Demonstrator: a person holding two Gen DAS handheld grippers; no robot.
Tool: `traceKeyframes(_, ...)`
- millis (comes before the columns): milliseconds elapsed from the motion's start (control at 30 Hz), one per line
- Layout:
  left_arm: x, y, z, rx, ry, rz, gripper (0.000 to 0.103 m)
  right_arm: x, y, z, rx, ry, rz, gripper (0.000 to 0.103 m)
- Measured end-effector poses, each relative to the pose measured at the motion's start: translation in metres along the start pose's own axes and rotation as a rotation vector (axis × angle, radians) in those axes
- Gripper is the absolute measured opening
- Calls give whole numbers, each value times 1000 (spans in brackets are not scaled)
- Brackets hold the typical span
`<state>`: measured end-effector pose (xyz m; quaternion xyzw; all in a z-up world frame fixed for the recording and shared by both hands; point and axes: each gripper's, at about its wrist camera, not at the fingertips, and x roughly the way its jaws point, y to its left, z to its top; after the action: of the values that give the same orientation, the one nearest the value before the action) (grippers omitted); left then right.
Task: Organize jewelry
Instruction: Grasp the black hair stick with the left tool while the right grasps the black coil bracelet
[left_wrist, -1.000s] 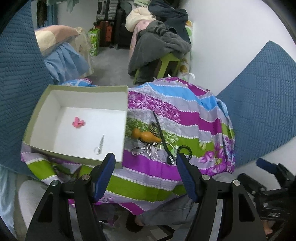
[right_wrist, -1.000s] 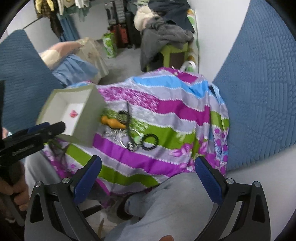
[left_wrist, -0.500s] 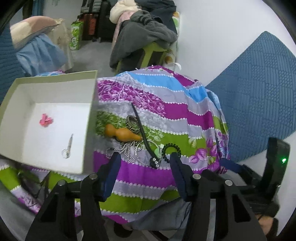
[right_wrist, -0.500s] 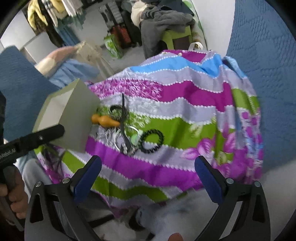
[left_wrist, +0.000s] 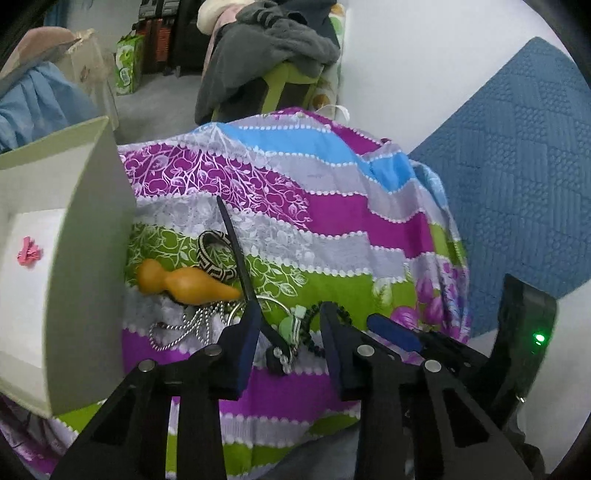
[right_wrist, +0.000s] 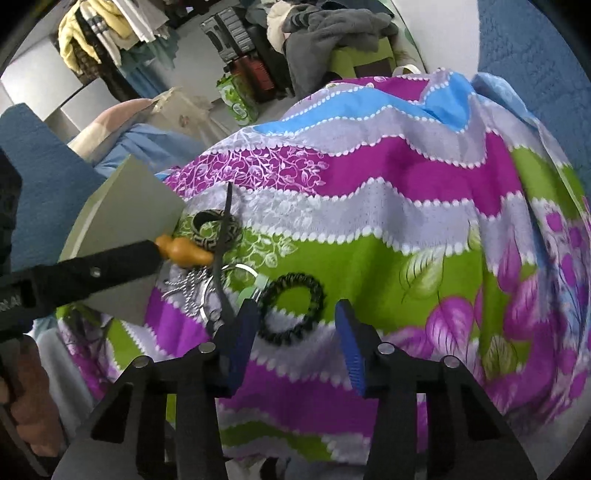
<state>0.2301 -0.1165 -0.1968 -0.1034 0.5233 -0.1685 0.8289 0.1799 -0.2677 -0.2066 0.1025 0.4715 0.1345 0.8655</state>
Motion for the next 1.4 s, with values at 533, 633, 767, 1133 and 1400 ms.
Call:
traceKeyframes(533, 47, 16, -4, -44, 26, 78, 32, 38, 23, -7, -227, 34, -205, 9)
traceKeyframes(633, 53, 19, -4, -53, 35, 87, 32, 36, 20, -7, -218, 35, -199, 7)
traceKeyframes(767, 60, 20, -3, -51, 32, 90, 32, 33, 12, -4, -175, 29, -185, 6)
traceKeyframes(1133, 71, 19, 0, -28, 19, 111, 23, 21, 0, 1, -110, -8, -184, 7)
traceKeyframes(1400, 70, 19, -1, -22, 2, 114, 9, 17, -2, 2, -82, -11, -182, 7)
